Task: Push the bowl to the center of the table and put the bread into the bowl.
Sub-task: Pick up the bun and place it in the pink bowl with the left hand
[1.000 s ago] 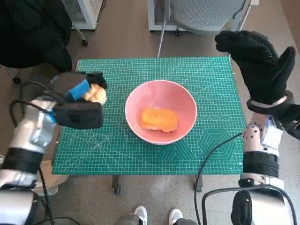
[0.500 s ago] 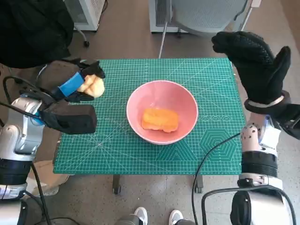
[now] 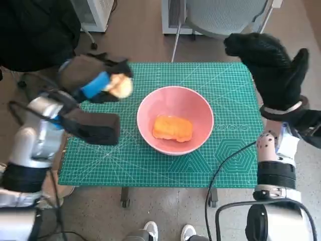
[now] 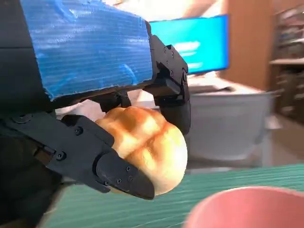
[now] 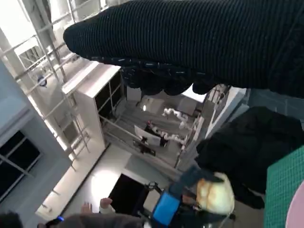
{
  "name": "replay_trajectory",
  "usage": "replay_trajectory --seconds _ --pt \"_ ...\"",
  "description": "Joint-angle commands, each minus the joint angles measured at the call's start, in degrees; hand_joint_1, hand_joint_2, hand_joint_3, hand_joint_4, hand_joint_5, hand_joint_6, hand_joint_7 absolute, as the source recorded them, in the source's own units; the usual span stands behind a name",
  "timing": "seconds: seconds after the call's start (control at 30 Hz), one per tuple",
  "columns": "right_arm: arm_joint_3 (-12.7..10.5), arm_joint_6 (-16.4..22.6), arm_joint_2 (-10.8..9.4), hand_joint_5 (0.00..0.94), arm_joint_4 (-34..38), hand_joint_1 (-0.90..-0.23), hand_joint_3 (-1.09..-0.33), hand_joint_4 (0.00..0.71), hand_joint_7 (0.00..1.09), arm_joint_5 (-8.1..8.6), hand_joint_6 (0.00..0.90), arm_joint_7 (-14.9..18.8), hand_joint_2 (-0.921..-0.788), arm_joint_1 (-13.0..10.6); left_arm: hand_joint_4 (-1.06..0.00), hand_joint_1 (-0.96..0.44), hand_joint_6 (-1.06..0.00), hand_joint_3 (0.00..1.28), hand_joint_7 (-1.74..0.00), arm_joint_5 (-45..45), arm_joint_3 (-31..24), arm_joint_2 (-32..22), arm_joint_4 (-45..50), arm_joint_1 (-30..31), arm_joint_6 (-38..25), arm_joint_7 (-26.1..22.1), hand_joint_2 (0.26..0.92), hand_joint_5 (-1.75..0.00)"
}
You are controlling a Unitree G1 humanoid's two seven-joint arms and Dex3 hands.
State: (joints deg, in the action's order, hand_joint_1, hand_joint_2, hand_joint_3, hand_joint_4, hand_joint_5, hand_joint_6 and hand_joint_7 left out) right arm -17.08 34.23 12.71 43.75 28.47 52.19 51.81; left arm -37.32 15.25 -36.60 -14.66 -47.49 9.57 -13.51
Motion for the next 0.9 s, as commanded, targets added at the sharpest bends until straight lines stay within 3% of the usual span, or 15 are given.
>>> replay_trajectory --seconds 0.03,0.23,0.63,0.9 --pt "0.01 -0.43 -0.03 0.000 -0.02 -0.707 -0.821 0.276 0.01 0.10 0.355 0.69 -0.921 -1.19 -0.79 0.00 -0.70 0.00 -1.11 -0.57 1.94 3.11 -2.33 -3.69 2.29 0.71 0.912 -1.02" --pt "-0.06 -0.66 0.36 0.000 -0.76 -0.709 -0.826 0.273 0.01 0.27 0.353 0.41 -0.921 -1.77 -0.76 0.00 -0.69 0.01 -1.06 -1.52 4.61 7.35 -5.88 -7.11 5.34 1.80 0.918 -1.12" --pt "-0.14 0.32 0.98 0.000 -1.98 -0.716 -0.823 0.267 0.01 -0.56 0.350 -1.42 -0.921 -3.05 -0.75 0.00 -0.69 0.01 -1.16 -1.52 7.74 12.07 -15.82 -12.16 12.29 3.28 0.918 -1.04" --pt "-0.18 0.95 1.23 0.001 -1.83 -0.717 -0.817 0.268 0.01 -0.93 0.348 -2.48 -0.921 -3.44 -0.76 0.00 -0.66 0.02 -1.21 -1.82 8.71 13.87 -19.20 -13.35 11.92 2.60 0.920 -1.01"
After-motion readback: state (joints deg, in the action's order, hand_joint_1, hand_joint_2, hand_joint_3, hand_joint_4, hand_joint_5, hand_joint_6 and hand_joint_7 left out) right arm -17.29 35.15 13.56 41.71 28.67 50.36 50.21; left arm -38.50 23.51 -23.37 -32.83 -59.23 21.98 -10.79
